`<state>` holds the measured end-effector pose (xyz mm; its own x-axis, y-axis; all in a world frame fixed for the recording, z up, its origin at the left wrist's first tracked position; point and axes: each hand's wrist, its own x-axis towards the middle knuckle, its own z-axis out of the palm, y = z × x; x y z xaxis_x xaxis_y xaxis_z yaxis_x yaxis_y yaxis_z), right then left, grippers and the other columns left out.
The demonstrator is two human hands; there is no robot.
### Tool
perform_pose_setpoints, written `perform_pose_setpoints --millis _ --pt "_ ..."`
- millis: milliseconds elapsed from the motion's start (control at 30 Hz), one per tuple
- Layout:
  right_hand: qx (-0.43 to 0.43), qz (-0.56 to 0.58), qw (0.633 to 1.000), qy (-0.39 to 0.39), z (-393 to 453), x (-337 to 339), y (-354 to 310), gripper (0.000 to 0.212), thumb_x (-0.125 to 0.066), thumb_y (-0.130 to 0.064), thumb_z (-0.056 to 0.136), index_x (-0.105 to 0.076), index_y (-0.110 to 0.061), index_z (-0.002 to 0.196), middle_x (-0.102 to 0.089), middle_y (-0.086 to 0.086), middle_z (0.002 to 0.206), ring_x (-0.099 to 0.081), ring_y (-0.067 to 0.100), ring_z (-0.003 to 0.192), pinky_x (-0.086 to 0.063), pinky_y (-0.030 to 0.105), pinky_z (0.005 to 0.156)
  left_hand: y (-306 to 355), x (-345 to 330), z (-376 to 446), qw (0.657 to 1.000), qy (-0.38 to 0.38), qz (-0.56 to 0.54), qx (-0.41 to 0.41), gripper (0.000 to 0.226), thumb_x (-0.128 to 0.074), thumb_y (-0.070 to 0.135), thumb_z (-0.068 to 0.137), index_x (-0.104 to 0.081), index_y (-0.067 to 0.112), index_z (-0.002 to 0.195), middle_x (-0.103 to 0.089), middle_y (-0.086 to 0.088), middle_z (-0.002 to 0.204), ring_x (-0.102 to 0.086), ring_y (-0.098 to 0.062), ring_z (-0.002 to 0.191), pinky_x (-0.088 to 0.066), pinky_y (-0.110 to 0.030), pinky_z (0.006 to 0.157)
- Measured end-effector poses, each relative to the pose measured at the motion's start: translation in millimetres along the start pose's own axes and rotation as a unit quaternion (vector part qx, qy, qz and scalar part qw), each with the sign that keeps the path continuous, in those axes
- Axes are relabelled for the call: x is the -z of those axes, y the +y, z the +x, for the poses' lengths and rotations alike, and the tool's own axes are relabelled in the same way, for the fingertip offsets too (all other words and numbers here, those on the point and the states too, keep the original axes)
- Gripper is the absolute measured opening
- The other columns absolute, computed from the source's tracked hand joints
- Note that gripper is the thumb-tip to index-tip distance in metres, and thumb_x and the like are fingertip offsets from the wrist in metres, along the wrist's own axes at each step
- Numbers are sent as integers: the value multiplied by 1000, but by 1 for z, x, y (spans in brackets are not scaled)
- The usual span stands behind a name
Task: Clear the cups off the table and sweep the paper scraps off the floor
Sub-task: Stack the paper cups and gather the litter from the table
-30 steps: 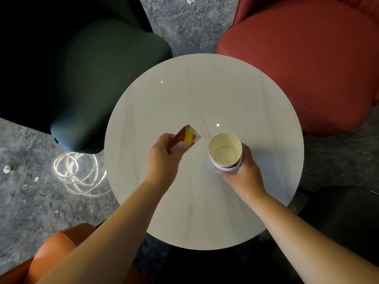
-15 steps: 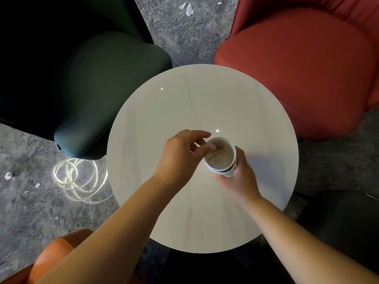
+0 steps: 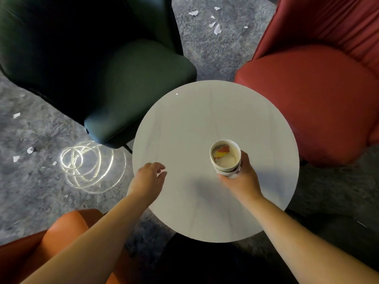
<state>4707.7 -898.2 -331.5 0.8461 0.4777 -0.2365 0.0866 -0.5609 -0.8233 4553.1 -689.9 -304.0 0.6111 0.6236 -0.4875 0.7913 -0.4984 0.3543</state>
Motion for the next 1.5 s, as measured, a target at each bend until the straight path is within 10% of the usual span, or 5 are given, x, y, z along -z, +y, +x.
perform_pose_setpoints --millis 233,467,1500 --pt "33 -17 996 -78 -3 -21 -65 69 -84 -18 65 -39 -41 113 -55 -25 99 -58 10 92 -40 17 70 -52 36 -45 995 1 82 64 42 -44 40 99 -46 23 138 -47 -1 141 -39 -23 132 -39 -44 106" --pt "99 -55 984 -138 -5 -85 -146 73 -86 -27 65 -41 -32 122 -55 -15 111 -59 15 99 -51 31 81 -126 92 -57 993 33 89 70 47 -43 42 98 -42 23 140 -43 0 144 -36 -24 134 -37 -44 105" --pt "174 -27 946 -273 108 -440 -447 67 -85 -26 67 -39 -39 114 -57 -18 105 -56 7 99 -42 19 81 -409 338 89 979 126 88 133 53 -45 47 97 -36 24 143 -40 5 148 -30 -19 139 -27 -38 112"
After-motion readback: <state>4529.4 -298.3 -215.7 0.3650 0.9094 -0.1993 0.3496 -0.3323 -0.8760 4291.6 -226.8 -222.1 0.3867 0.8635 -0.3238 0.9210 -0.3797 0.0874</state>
